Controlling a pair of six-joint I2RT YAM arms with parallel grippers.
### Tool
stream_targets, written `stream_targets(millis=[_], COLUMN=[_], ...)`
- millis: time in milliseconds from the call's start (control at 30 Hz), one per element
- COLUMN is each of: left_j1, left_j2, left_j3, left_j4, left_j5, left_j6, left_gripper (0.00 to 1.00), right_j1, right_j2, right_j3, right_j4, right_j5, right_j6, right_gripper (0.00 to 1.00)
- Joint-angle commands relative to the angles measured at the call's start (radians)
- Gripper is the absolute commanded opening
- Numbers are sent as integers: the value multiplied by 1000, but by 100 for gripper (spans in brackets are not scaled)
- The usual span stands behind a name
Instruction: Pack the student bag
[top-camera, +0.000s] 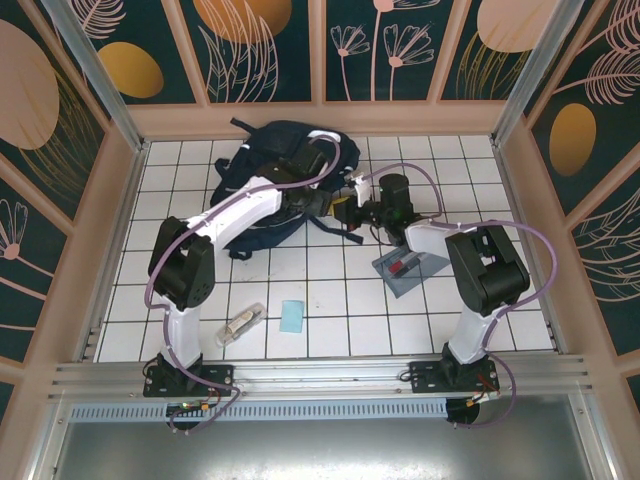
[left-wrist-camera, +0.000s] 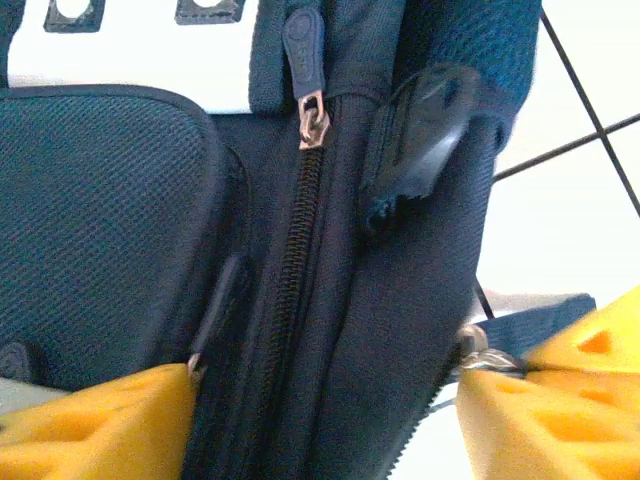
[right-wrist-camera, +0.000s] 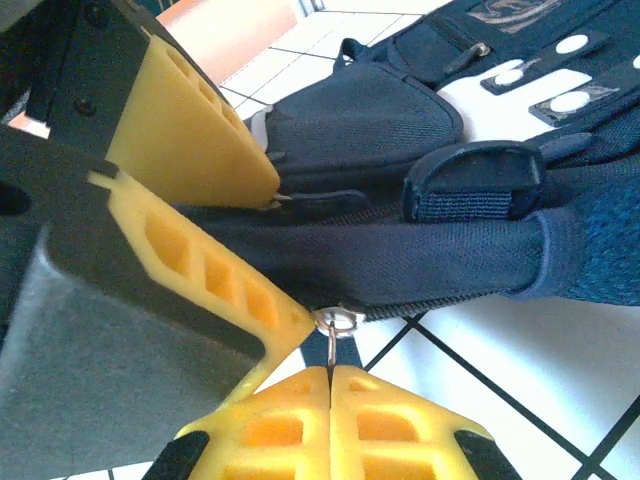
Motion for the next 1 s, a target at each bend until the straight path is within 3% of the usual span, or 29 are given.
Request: stream_targets(millis=[0,233,467,700,967], left_j1=[-10,22,43,112,148], left_j2=[-85,-101,28,92,169], left_j3=[25,-58,25,55,55], left_j4=[227,303,301,310,324], left_j5=[83,69,-31,-86,-71], left_j6=[-57,-73,-41,-59,-59], left_gripper=[76,75,74,77,77], right_j1=[28,13,16,57,155], right_j2=[-9,15,15,67,114], right_j3=[-24,-66,-75,42,151], right_j4=[15,26,-59,-241,-381], right_j5=[-26,-5,84,179,334], right_j6=[28,58,54,58,113], right_gripper=[0,0,0,30,40])
